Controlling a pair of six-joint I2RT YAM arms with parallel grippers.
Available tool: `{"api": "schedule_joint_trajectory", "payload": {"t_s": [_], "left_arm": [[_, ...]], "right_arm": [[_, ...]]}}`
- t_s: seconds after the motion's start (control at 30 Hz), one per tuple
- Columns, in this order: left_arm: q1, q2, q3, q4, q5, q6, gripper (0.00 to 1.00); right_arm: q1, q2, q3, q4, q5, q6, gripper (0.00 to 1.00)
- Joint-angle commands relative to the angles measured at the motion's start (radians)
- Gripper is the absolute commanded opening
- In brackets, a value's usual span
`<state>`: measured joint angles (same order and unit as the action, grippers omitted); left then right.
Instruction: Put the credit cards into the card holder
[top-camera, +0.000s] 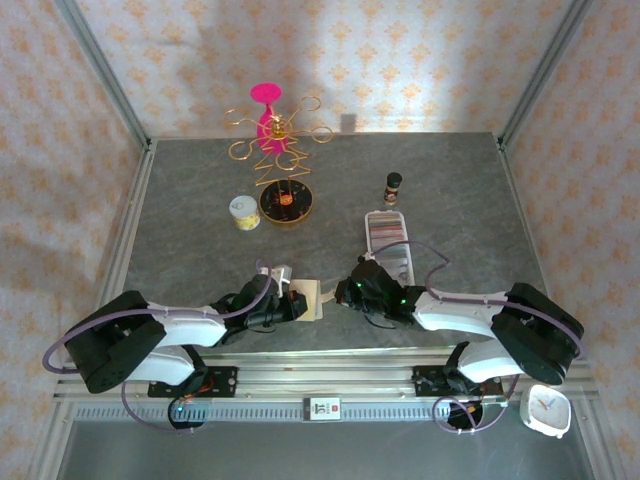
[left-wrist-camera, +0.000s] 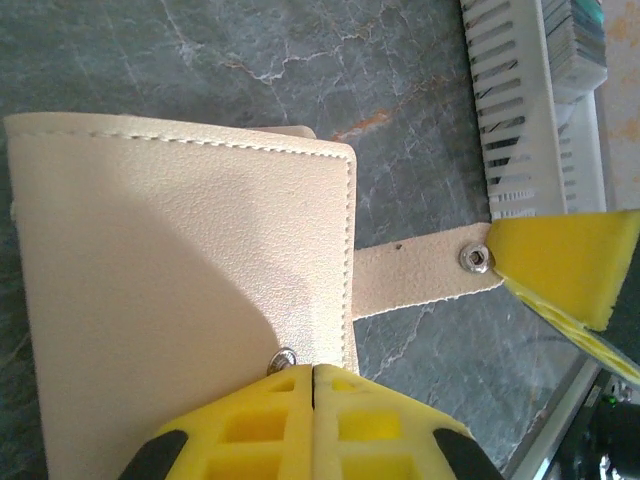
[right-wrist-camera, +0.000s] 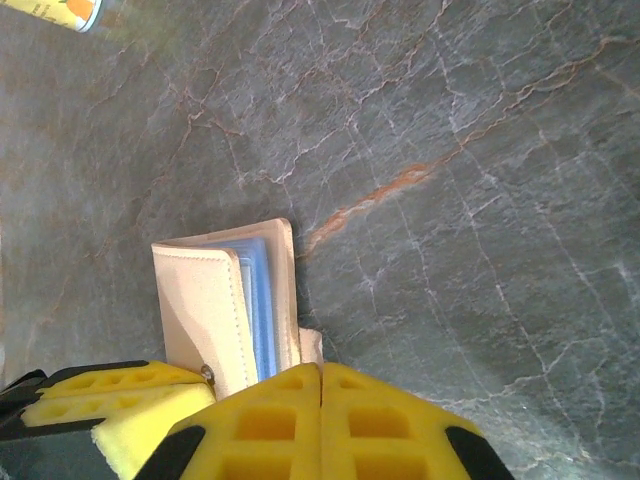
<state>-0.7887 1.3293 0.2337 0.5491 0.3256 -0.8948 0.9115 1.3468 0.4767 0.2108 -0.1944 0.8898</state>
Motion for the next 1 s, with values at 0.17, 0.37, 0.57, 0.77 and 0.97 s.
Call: {"api": "schedule_joint_trajectory", "payload": {"t_s": [0.17, 0.37, 0.57, 0.77, 0.97], "left_arm": [[-0.017, -0.016, -0.005, -0.072, -0.069, 0.000, 0.00], [-0.018, -0.169, 0.013, -0.292, -0.196, 0.017, 0.00], [-0.017, -0.212, -0.034, -0.357, -0.206, 0.009, 0.00], [-0.019, -0.218, 0.006, -0.316, -0.138, 0.000, 0.00], [-0.020, -0.189, 0.005, -0.283, -0.151, -0.009, 0.00]], "right_arm": [[0.011, -0.007, 0.028, 0.013, -0.022, -0.023, 0.00], [0.013, 0.011, 0.038, 0.010, -0.022, -0.023, 0.00], [0.013, 0.020, 0.045, -0.003, -0.017, -0.030, 0.00], [0.016, 0.031, 0.057, 0.012, -0.042, -0.041, 0.00], [0.020, 0.063, 0.091, 0.042, -0.094, -0.073, 0.00]]}}
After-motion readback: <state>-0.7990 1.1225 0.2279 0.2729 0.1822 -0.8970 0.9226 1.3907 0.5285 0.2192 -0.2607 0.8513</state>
